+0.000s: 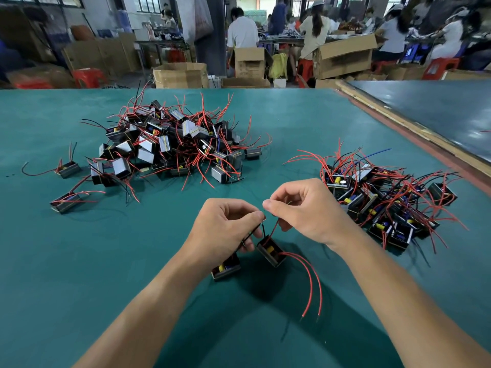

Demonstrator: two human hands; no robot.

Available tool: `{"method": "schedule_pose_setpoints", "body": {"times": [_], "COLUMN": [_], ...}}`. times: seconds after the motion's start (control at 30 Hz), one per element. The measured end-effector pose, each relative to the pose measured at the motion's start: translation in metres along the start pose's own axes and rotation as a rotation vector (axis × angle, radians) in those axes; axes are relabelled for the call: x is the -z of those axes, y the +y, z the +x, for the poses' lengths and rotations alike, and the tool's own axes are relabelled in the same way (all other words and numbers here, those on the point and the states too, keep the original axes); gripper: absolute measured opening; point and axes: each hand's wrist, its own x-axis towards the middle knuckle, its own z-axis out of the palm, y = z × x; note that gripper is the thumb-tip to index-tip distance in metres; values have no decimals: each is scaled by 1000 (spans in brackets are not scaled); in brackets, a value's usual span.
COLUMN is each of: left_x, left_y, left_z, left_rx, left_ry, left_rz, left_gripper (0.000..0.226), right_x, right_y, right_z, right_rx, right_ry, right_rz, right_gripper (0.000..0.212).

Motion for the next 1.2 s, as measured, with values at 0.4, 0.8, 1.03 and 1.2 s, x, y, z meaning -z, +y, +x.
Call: {"method": "schedule_pose_setpoints", "body": {"times": [0.4, 0.8, 1.03, 1.2], "left_x": [0, 1, 3, 1], "left_y": [0, -4, -4, -4], "left_z": [0, 3, 2, 3], "left_rx": [-20, -40, -74, -69], "left_ry": [16, 3, -2, 9], "left_rz": [8, 107, 122, 111], "left_gripper": [18, 21, 21, 22], "right_x": [-2, 0, 1, 1], "right_y": [-3, -17, -21, -21], "right_z": [-2, -4, -6, -6], "right_rx": [-145, -265, -258, -189], "right_ry": [-75, -120, -161, -127], "right_rz": [-49, 147, 246, 171], "right_gripper": [24, 29, 28, 21]}}
